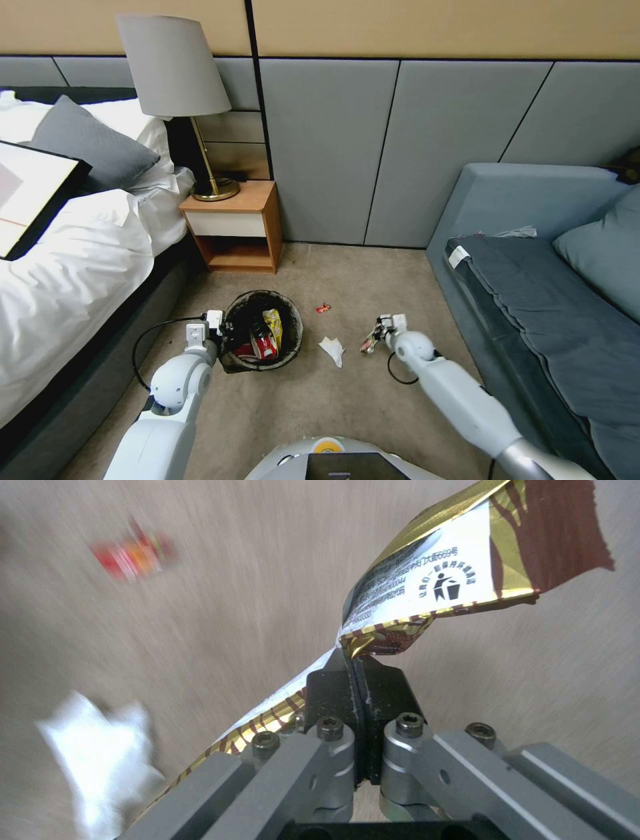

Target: Pick up the trash bin, then pick up the garbage from the floor and place it into the trash bin.

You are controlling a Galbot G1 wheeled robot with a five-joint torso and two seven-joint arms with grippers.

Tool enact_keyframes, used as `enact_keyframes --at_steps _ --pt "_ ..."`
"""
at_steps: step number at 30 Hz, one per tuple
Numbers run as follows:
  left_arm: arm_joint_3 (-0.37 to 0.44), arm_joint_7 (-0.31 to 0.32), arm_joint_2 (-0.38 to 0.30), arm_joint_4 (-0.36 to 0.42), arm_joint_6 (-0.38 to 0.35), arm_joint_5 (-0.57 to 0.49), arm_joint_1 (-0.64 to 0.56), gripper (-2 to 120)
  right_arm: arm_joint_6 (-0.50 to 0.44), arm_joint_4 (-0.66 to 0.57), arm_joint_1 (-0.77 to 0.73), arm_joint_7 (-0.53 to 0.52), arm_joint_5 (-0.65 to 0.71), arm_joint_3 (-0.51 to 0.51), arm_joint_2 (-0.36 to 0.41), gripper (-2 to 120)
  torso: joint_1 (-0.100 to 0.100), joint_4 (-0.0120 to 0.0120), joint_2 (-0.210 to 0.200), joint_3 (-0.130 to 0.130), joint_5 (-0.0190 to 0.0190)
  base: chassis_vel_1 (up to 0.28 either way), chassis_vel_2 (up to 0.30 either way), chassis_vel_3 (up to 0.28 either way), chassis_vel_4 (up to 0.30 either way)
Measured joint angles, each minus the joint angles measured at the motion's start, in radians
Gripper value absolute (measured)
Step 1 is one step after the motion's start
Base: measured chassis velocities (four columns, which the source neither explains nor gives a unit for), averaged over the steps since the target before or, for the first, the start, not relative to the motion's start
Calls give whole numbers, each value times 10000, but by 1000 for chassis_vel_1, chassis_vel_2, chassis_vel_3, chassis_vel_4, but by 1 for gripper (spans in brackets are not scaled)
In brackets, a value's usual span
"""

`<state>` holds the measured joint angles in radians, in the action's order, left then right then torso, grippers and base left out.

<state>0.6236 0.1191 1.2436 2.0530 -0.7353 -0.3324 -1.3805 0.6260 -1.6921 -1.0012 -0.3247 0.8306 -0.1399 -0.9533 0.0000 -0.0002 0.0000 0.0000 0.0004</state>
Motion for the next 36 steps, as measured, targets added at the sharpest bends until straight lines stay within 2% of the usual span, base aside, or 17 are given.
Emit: enact_keyframes --at_steps 1,5,7,8,10,11,13,15,17,18,19,22,23,25,26,29,36 --pt "-9 3 -3 0 0 10 -17 0 54 -905 -194 -133 356 -382 268 0 0 1 0 0 -4 0 0 0 0" --pt "-41 2 -2 0 0 16 -24 0 136 -1552 -247 -329 839 -598 477 0 0 0 0 0 -5 0 0 0 0" --pt "-170 9 46 -17 0 63 10 0 301 -3063 185 -1035 2416 -706 946 0 0 0 0 0 -3 0 0 0 0" --pt "-170 9 46 -17 0 63 10 0 301 -3063 185 -1035 2416 -706 946 0 0 0 0 0 -3 0 0 0 0" --pt "-238 16 93 -63 0 100 50 0 368 -4040 877 -1606 3834 -483 1172 0 0 2 0 0 -4 0 0 0 0" --pt "-238 16 93 -63 0 100 50 0 368 -4040 877 -1606 3834 -483 1172 0 0 2 0 0 -4 0 0 0 0" --pt "-295 24 153 -133 0 154 84 0 454 -4800 1813 -2037 5032 -53 1309 0 0 4 0 0 -6 0 0 0 0" --pt "-308 24 159 -146 -1 158 88 0 457 -4967 2157 -2139 5326 140 1344 0 0 -1 0 0 -5 0 0 0 0" --pt "-354 22 170 -170 0 178 101 0 433 -5366 3516 -2491 6303 984 1378 0 0 3 0 0 -9 0 0 0 0" --pt "-360 22 169 -178 -1 183 107 0 418 -5394 4113 -2590 6707 1402 1325 0 0 3 0 0 -7 0 0 0 0" --pt "-360 22 169 -178 -1 183 107 0 418 -5394 4113 -2590 6707 1402 1325 0 0 3 0 0 -7 0 0 0 0" --pt "-374 19 174 -213 0 214 138 0 429 -5106 5681 -2648 7378 2576 927 0 0 -2 0 0 -3 0 0 0 0" --pt "-374 19 174 -213 0 214 138 0 429 -5106 5681 -2648 7378 2576 927 0 0 -2 0 0 -3 0 0 0 0" --pt "-380 13 184 -244 0 218 154 0 435 -4680 6883 -2594 7461 3547 652 0 1 3 0 1 -8 0 0 0 0" --pt "-380 13 184 -244 0 218 154 0 435 -4680 6883 -2594 7461 3547 652 0 1 3 0 1 -8 0 0 0 0" --pt "-383 8 187 -296 -1 223 194 0 433 -4093 8198 -2426 7527 4888 241 0 1 3 0 1 -6 0 0 0 0" --pt "-366 2 173 -344 0 220 250 0 404 -3558 8911 -2472 7434 6465 -415 0 1 2 0 1 -7 0 0 0 0"
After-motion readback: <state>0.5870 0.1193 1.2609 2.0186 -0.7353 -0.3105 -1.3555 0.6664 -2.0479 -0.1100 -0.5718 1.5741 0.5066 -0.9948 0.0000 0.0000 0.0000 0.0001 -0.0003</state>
